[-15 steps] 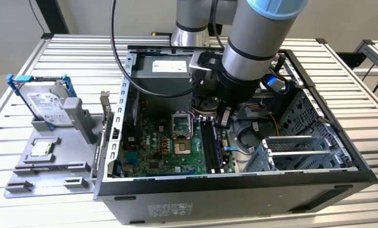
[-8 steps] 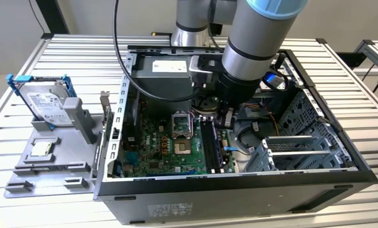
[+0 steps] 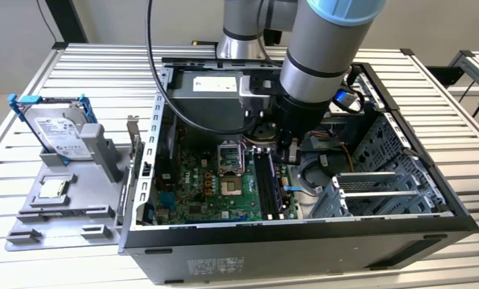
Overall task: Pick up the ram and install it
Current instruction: 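Press down the ram until it locks into place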
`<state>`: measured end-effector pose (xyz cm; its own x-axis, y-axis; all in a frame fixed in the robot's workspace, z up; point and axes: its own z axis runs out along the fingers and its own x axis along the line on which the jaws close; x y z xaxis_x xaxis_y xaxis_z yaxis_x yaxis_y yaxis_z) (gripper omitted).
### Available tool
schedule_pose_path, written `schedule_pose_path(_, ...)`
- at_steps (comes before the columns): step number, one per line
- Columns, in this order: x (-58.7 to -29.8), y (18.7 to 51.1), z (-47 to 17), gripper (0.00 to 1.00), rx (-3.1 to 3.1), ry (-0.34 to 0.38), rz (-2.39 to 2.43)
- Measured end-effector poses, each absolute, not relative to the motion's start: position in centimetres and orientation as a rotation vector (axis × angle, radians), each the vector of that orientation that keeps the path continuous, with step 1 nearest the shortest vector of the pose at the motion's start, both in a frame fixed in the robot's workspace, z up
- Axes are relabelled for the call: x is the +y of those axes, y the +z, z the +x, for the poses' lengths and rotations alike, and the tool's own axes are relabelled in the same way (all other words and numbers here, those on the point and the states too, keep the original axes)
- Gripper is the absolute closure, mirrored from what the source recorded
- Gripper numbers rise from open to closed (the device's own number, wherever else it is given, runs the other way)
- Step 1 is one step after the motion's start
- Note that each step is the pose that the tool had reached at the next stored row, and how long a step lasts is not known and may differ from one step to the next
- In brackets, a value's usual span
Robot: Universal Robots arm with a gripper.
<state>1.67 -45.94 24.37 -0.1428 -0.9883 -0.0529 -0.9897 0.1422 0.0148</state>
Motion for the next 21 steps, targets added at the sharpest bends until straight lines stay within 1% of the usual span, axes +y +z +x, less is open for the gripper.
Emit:
schedule_pose_path(11,-46.4,24.1,1.3,1.0,2.258,0.068,-2.136)
schedule_pose_path(21,-48.4,23.8,1.3,1.0,2.235,0.067,-2.162)
